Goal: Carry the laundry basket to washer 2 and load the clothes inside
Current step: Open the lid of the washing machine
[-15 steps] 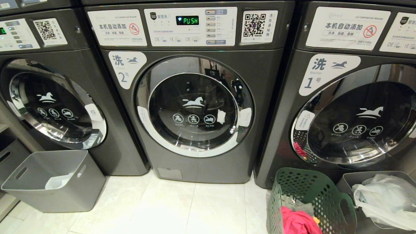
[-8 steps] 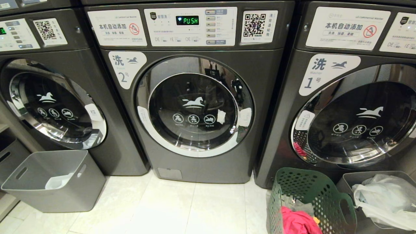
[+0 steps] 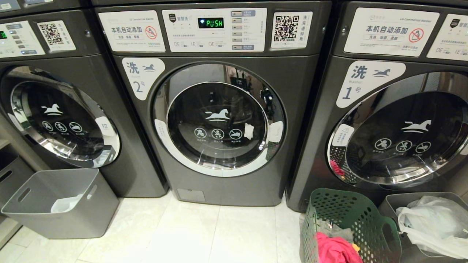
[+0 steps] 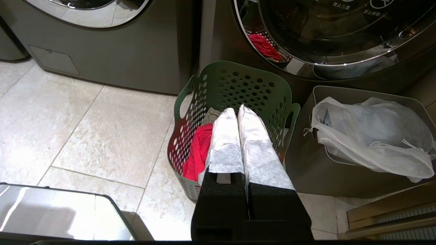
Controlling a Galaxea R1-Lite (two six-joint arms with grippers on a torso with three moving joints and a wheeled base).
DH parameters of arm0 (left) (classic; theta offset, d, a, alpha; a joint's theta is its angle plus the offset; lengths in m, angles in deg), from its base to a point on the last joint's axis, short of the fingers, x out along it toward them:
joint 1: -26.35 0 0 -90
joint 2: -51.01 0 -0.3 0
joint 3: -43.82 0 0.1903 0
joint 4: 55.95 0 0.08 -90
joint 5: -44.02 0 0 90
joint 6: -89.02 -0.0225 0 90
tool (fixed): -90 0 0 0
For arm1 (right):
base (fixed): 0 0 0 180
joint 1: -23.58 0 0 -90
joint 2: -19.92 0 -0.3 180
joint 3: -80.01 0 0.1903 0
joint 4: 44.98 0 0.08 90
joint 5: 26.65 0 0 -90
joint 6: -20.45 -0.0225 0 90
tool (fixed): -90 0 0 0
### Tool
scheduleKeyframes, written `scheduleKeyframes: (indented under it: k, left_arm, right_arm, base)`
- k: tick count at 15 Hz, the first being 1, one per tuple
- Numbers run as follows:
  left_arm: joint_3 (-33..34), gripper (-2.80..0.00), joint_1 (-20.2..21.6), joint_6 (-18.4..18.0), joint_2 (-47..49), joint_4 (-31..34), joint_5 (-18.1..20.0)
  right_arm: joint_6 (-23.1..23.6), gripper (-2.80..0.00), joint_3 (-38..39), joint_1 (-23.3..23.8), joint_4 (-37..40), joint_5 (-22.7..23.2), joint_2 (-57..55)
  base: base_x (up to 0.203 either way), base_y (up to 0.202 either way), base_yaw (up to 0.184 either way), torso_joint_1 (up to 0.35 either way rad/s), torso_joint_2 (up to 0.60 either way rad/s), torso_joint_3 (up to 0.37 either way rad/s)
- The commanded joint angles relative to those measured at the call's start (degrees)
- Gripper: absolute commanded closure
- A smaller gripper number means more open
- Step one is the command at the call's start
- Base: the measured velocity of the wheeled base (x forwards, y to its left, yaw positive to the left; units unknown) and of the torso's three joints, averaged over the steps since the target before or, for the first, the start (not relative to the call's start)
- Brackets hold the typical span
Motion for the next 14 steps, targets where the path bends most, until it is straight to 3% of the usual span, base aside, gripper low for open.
scheduleKeyframes:
  k: [1, 14]
  left_arm:
    - [0.1, 0.0, 0.0, 0.1, 0.1, 0.0, 0.0]
    - [0.0, 0.0, 0.0, -0.1, 0.1, 0.0, 0.0]
  right_arm:
    - [0.1, 0.0, 0.0, 0.0, 0.1, 0.0, -0.1]
    - [0.1, 0.0, 0.0, 0.0, 0.1, 0.0, -0.1]
  base:
    - [0.0, 0.0, 0.0, 0.0, 0.0, 0.0]
    - [0.0, 0.0, 0.0, 0.0, 0.0, 0.0]
